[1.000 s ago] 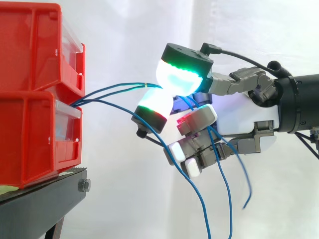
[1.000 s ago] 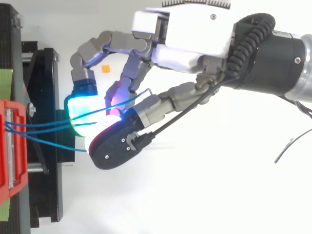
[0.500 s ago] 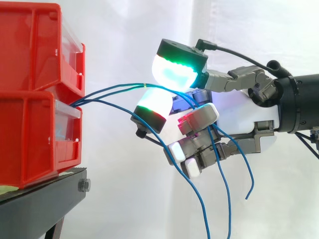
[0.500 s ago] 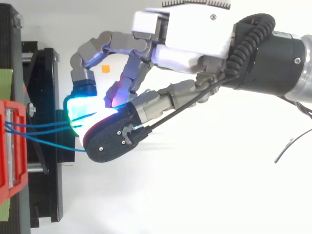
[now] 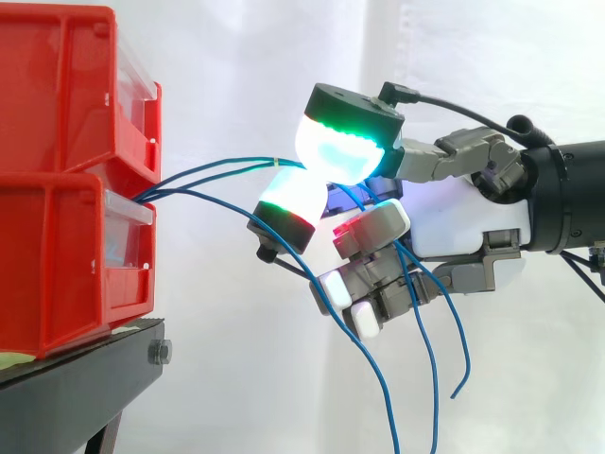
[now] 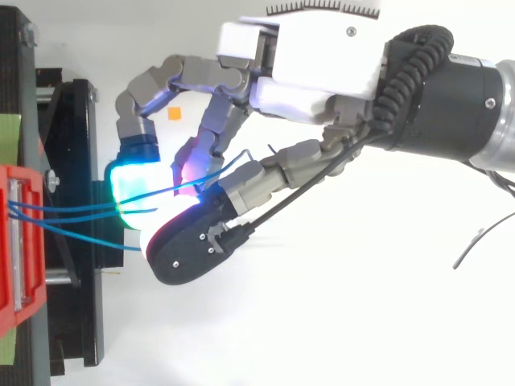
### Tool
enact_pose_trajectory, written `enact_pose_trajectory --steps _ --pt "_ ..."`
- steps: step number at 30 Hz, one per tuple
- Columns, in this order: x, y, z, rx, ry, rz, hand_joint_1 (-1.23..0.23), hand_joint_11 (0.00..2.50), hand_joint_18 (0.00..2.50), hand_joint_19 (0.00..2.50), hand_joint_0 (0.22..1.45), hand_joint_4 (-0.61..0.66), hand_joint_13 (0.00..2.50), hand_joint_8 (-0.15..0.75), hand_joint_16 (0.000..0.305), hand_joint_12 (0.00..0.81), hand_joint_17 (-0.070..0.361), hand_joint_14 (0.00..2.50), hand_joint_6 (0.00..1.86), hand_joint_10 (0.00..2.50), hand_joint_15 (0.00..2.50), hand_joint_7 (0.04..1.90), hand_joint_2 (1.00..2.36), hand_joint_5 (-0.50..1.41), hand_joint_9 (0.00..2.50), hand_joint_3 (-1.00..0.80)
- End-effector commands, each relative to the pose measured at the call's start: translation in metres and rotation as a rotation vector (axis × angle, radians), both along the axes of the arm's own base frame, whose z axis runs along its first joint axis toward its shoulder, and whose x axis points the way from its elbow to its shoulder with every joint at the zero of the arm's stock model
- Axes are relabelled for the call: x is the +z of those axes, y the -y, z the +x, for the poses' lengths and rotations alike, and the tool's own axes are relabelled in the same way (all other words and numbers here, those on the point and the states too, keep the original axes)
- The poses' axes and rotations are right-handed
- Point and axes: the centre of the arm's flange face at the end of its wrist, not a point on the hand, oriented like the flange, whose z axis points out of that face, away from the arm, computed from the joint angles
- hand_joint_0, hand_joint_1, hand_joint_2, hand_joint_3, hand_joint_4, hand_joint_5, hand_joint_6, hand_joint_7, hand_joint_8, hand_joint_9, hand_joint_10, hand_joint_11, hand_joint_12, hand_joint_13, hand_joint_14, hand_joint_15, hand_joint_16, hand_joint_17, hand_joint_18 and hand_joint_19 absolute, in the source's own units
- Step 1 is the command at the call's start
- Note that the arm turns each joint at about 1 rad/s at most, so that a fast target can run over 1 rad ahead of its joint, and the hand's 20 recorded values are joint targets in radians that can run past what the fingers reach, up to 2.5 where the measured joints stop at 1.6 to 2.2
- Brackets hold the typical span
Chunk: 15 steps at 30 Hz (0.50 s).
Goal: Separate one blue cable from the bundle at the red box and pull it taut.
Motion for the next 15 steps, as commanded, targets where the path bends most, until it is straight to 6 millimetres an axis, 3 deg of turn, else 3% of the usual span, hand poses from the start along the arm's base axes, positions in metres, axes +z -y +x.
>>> enact_pose_trajectory --steps 1,5,15 --pt "0.0006 0.0008 -0.0001 -0.001 0.001 0.0 -0.84 1.24 0.85 0.74 0.67 0.08 0.93 0.351 0.044 0.381 0.099 0.02 0.89 0.03 0.65 1.11 1.0 -0.19 1.28 -0.5" --pt "0.0006 0.0008 -0.0001 -0.001 0.001 0.0 -0.74 1.25 0.86 0.76 0.6 0.08 0.94 0.353 0.044 0.385 0.1 0.02 0.88 0.03 0.66 1.11 1.0 -0.18 1.32 -0.5" --pt "0.0006 -0.0004 0.0001 0.0 0.001 0.0 -0.74 1.24 0.9 0.75 0.52 0.09 0.97 0.368 0.047 0.397 0.107 0.02 0.87 0.03 0.65 1.11 1.0 -0.17 1.34 -0.5"
